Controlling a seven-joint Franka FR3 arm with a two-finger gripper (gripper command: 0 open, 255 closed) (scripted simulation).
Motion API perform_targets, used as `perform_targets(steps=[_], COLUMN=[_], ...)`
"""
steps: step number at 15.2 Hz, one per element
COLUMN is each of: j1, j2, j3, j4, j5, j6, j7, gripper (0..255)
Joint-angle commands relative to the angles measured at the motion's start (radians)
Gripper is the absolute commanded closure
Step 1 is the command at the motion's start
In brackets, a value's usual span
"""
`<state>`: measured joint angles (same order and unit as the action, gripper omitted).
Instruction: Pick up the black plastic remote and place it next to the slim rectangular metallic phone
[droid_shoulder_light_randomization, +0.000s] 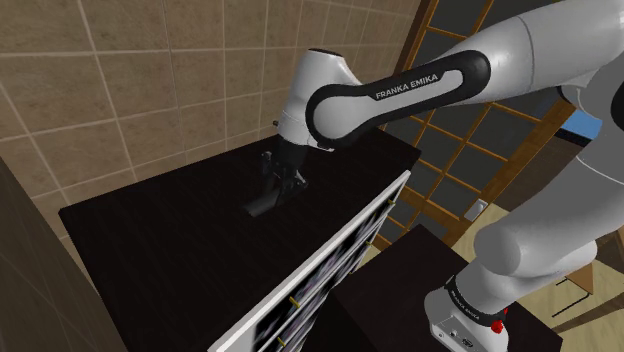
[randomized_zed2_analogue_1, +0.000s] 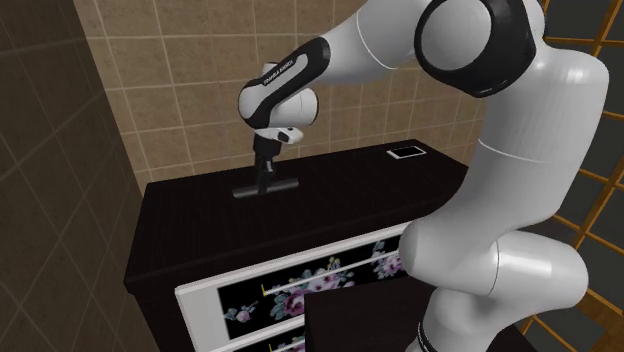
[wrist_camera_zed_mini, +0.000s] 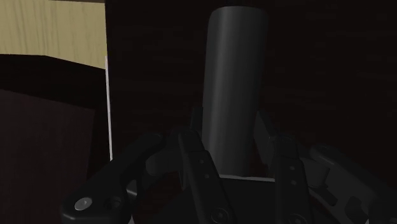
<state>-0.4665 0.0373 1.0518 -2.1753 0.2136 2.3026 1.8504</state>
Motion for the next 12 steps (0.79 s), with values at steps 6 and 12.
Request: perform_targets(steps=[6,12], j1=[-0.093,-0.159], j2=[0.004,0.063], j3=[-0.079,-0.145], j4=[0.023,0.079], j5=[0.014,-0.037], j6=[-0.053,-0.096], j7=[-0.178,-0.278], gripper=[255,255])
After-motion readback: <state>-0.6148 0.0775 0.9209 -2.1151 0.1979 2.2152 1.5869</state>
